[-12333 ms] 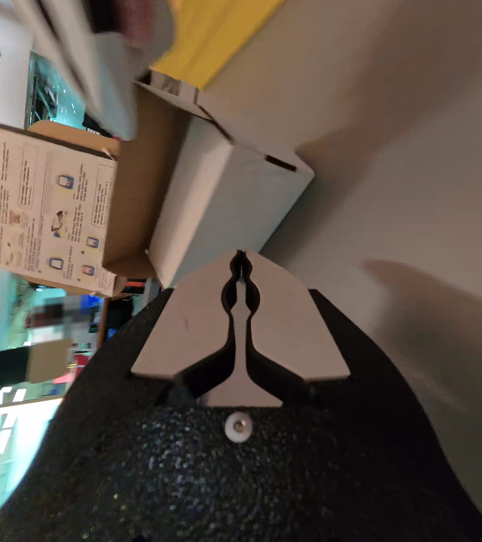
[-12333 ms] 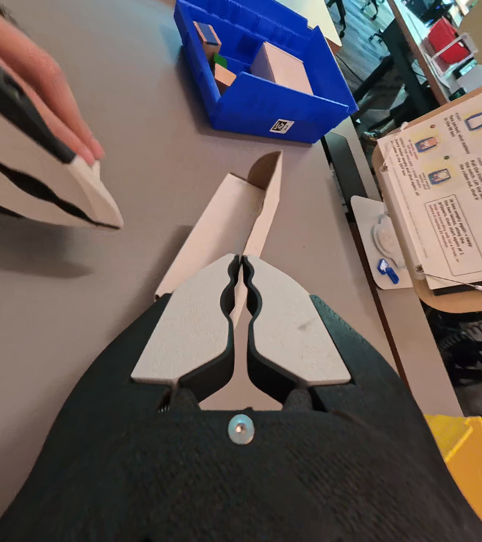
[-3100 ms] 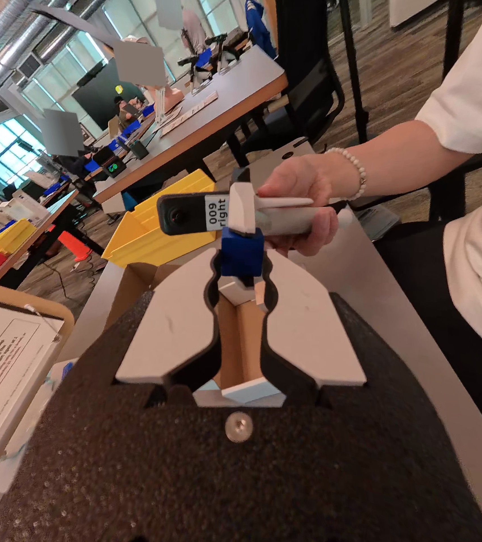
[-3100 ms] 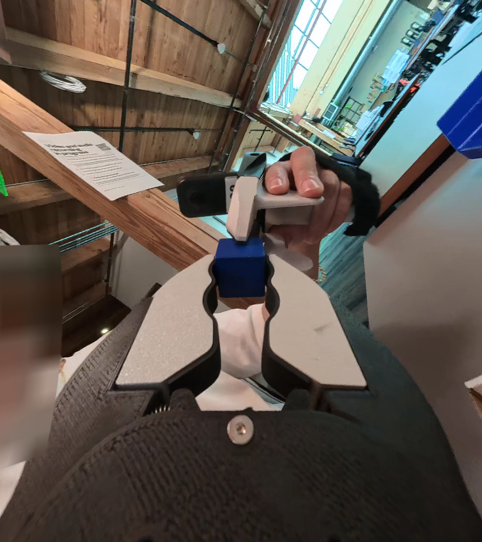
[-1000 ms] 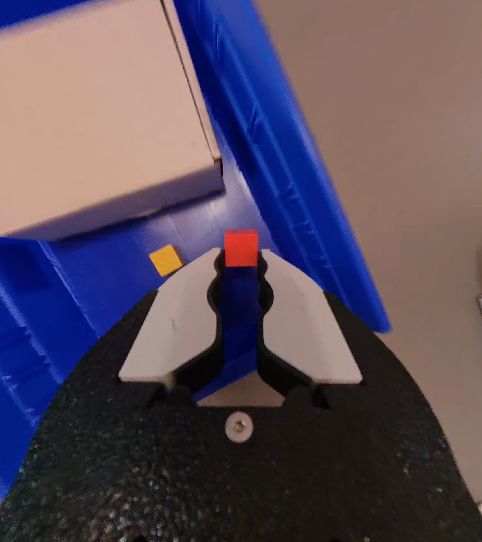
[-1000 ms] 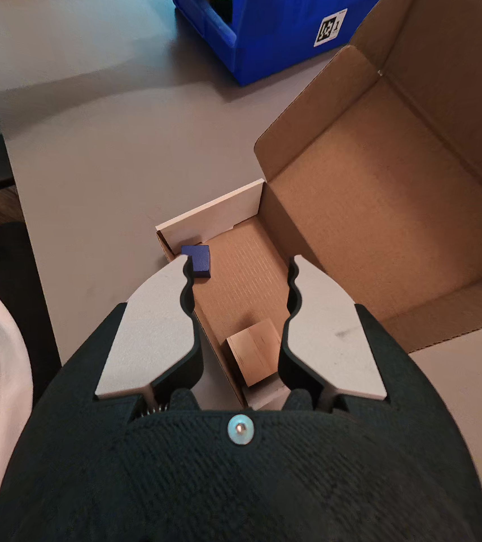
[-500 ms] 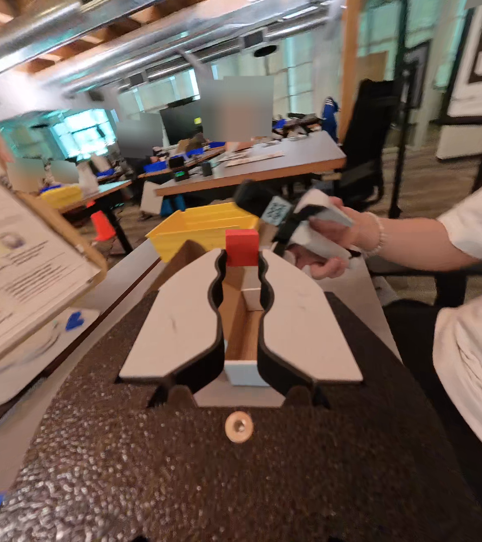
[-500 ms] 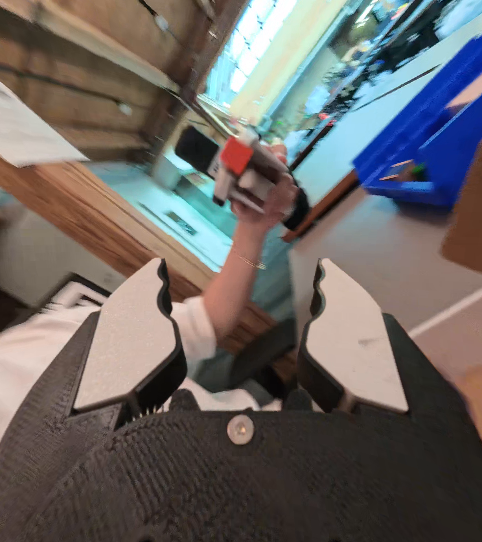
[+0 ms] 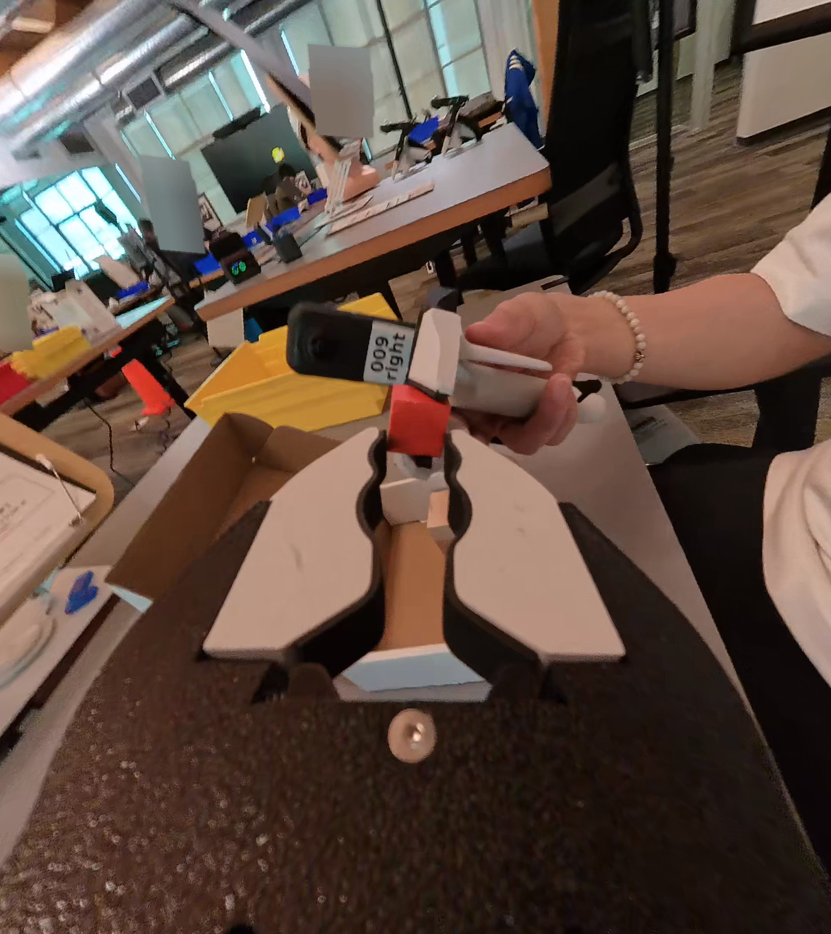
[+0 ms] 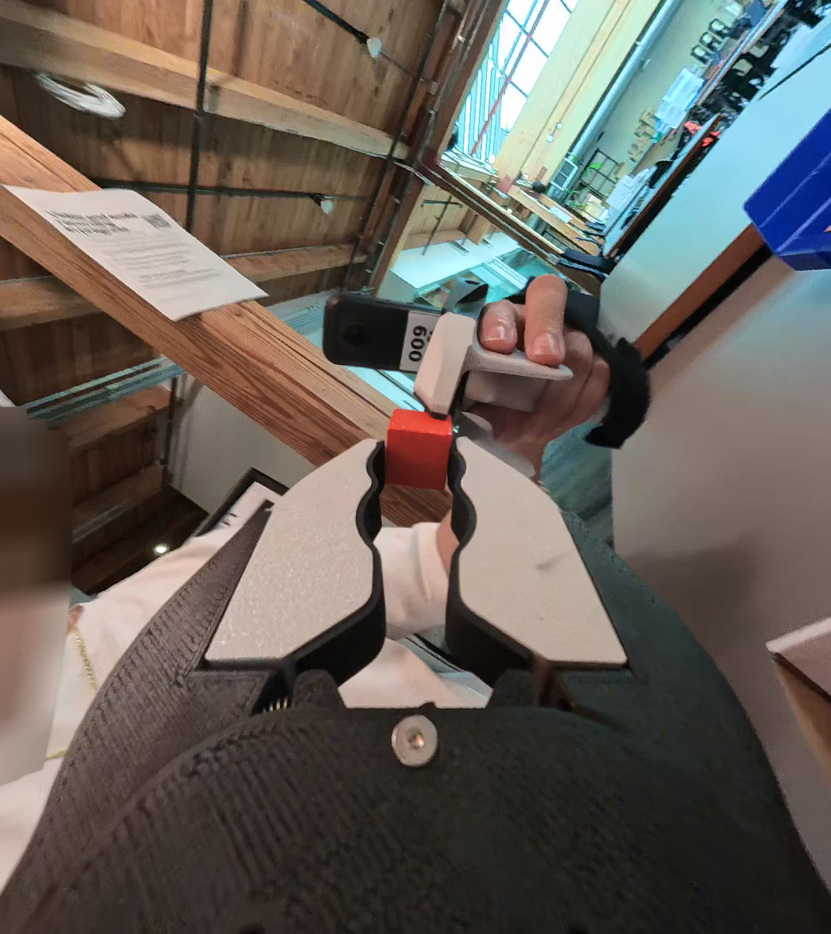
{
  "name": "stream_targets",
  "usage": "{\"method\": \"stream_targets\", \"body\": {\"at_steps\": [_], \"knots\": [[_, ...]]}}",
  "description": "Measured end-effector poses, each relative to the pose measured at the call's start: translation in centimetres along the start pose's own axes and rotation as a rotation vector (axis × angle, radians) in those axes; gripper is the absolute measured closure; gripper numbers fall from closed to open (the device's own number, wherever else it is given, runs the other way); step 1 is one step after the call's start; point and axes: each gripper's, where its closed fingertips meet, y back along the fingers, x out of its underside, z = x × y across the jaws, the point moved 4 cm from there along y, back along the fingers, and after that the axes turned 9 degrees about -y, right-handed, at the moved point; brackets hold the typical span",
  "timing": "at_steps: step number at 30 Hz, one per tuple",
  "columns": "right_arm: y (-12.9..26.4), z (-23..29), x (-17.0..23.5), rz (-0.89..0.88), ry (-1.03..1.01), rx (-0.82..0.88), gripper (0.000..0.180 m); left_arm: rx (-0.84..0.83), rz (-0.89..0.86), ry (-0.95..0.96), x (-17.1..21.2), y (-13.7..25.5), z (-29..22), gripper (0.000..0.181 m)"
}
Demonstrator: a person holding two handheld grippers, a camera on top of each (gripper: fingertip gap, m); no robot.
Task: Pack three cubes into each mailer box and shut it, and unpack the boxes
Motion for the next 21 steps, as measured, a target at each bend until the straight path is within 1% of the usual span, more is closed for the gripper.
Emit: {"method": "stream_targets", "body": {"at_steps": [1,2,3,5,7,8,9,10,12,14,18,19,21], "knots": [[0.2,-0.2,-0.1,0.012,0.030,0.031,0.157,-0.019,0.016,0.018,0.3,0.0,0.0,0.159],[0.5,-0.5,-0.3,0.012,0.066,0.082,0.157,-0.067,0.032,0.028,0.6,0.0,0.2,0.151],[1.1,-1.1,-0.6,0.010,0.108,0.167,0.157,-0.126,0.050,0.037,0.9,0.1,0.5,0.151],[2.9,-3.1,-1.2,0.037,0.237,0.444,0.157,-0.220,0.127,0.066,2.2,0.4,1.0,0.150],[5.6,-5.3,-2.0,0.081,0.392,0.780,0.157,-0.265,0.222,0.085,3.8,0.6,1.0,0.149],[6.8,-6.0,-2.3,0.117,0.458,0.919,0.157,-0.275,0.272,0.092,4.8,0.6,0.7,0.149],[7.8,-6.6,-2.3,0.171,0.504,1.026,0.157,-0.273,0.324,0.096,5.7,0.6,0.4,0.149],[8.3,-7.1,-2.0,0.228,0.533,1.093,0.157,-0.266,0.372,0.098,6.6,0.5,0.0,0.150],[8.5,-7.9,-1.4,0.320,0.563,1.146,0.157,-0.258,0.449,0.106,7.9,0.4,-0.6,0.151],[8.3,-8.8,-0.9,0.373,0.583,1.173,0.157,-0.263,0.487,0.132,8.7,0.4,-0.9,0.151],[7.8,-9.6,-0.7,0.386,0.595,1.180,0.154,-0.305,0.474,0.225,8.8,0.3,-0.7,0.152],[7.7,-9.4,-0.7,0.379,0.592,1.165,0.144,-0.317,0.468,0.258,8.9,0.3,-0.7,0.152],[7.7,-8.6,-0.2,0.403,0.561,1.124,0.130,-0.358,0.471,0.334,9.3,0.4,-0.5,0.152]]}}
